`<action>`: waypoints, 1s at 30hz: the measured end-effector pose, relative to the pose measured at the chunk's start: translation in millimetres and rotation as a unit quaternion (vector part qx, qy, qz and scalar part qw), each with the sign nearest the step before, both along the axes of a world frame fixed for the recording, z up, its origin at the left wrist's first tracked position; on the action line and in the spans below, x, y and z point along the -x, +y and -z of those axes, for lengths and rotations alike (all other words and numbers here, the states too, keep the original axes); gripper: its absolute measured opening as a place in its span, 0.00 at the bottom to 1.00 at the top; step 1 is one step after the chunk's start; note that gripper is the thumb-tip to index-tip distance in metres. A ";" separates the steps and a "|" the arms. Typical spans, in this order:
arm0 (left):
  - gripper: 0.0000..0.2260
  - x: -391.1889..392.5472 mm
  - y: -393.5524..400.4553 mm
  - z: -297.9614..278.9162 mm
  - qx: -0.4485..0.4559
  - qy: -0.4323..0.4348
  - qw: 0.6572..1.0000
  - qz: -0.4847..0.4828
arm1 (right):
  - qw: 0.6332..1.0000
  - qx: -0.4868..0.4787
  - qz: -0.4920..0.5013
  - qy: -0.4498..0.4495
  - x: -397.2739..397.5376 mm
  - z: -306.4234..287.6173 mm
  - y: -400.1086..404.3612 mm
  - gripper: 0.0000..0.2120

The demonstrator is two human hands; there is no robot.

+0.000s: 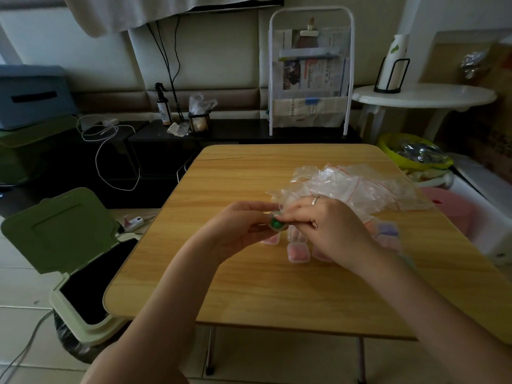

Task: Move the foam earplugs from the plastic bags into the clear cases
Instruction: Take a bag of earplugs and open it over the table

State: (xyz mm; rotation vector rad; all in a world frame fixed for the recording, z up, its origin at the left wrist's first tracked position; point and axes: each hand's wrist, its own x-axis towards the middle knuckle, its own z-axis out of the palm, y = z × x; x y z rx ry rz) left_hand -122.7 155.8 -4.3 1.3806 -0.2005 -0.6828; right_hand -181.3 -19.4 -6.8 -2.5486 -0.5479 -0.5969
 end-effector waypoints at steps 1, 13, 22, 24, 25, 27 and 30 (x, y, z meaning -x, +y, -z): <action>0.14 -0.4 -0.4 -0.2 0.003 0.003 1.000 -0.005 | 1.000 0.007 -0.002 0.002 0.4 0.2 0.2 0.15; 0.15 -0.2 1.3 0.0 0.037 -0.001 0.999 -0.011 | 0.997 -0.062 0.011 0.052 0.4 2.9 0.8 0.21; 0.16 2.0 -0.3 -0.9 0.059 0.018 0.998 0.003 | 0.973 -0.208 0.097 0.021 -4.1 0.1 4.8 0.25; 0.18 3.1 -0.2 -2.8 0.068 0.024 0.997 0.007 | 0.960 -0.254 0.083 0.080 -4.2 2.5 5.2 0.22; 0.19 3.4 -0.3 -3.6 0.072 0.032 0.997 0.002 | 0.956 -0.269 0.078 0.084 -3.4 3.2 5.8 0.20; 0.18 3.4 -0.8 -4.9 0.086 0.051 0.995 -0.017 | 0.956 -0.275 0.074 0.062 -1.7 2.4 7.7 0.18; 0.13 2.5 -1.3 -5.6 0.111 0.076 0.990 -0.046 | 0.962 -0.264 0.029 0.055 0.1 0.9 9.9 0.18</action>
